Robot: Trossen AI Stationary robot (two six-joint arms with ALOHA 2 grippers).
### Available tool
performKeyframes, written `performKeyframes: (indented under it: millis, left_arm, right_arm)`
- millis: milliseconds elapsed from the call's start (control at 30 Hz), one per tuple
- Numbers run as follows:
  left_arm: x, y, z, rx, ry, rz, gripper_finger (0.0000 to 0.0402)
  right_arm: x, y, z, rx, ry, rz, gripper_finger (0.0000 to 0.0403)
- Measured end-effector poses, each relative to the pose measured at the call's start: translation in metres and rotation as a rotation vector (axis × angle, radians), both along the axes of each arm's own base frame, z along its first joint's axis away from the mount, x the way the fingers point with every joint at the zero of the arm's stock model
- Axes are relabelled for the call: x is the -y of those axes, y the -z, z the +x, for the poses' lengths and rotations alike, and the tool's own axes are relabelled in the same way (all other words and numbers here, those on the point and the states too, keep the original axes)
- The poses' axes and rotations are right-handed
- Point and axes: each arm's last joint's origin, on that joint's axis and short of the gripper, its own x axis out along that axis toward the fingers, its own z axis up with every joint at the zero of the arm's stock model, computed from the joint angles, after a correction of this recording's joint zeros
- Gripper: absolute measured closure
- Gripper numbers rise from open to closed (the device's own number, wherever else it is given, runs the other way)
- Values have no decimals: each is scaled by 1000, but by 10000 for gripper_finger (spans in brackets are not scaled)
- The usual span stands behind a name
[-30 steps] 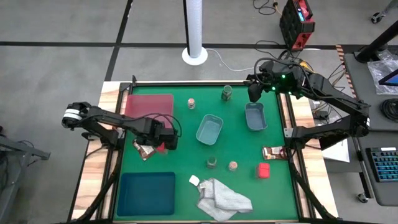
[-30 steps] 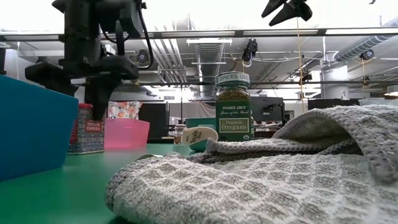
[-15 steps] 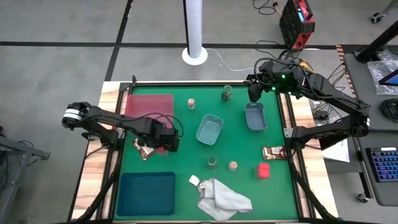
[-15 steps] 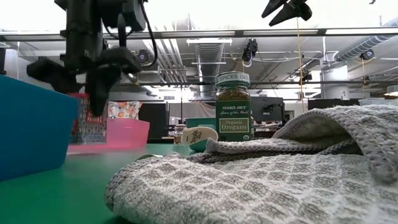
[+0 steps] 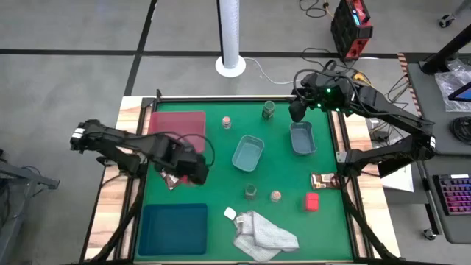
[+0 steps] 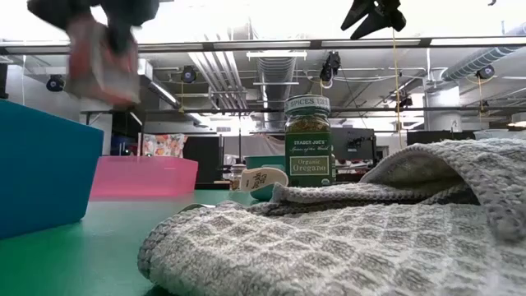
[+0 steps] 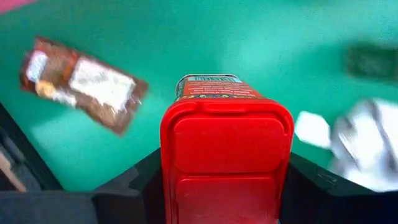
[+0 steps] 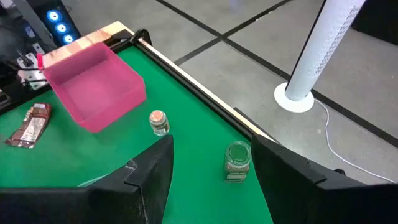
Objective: Sort spices by type
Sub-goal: Put the left red seasoning can into the dark blue bin
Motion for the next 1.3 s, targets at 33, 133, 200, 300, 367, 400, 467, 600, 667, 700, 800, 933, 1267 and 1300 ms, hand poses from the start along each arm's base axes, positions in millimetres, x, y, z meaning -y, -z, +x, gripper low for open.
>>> performKeyframes:
  millis: [33,133,200,300,367,400,467,600,667,700,800,933,1267,1300]
  left_arm:
    - [10,-9,-4,9,13,-20,205]
    - [44,-31,-20,34,6,-79,205]
    - [67,-39,-36,18,-46,-118,205]
    - [101,-39,-59,-33,-158,-160,205]
    - [119,-33,-72,-68,-187,-154,205]
    - [126,-30,-76,-94,-168,-152,205]
    - [135,-24,-79,-136,-135,-139,205]
    - [145,-11,-82,-185,-99,-44,205]
    - [150,-3,-83,-216,-84,1,205]
    - [152,1,-83,-227,-82,15,205]
    - [160,14,-80,-234,-78,32,205]
    - [170,39,-73,-194,-76,6,205]
    - [158,94,-80,-219,-94,-58,205]
    - [156,97,-81,-226,-99,-46,205]
  right_arm:
    - [1,1,1,-5,0,2,197]
    - [2,4,5,-17,0,7,197]
    - [3,6,8,-27,0,12,197]
    - [5,9,12,-40,-1,17,197]
    - [6,11,15,-48,-1,21,197]
    - [7,12,16,-50,-1,22,197]
    - [8,14,20,-53,-2,24,197]
    - [11,17,25,-51,-2,26,197]
    - [11,18,27,-56,-1,29,197]
    - [12,19,28,-58,-1,30,197]
    - [12,20,29,-62,0,34,197]
    - [12,20,30,-56,3,37,197]
    - [12,20,30,-56,2,40,197]
    - [12,20,30,-56,1,40,197]
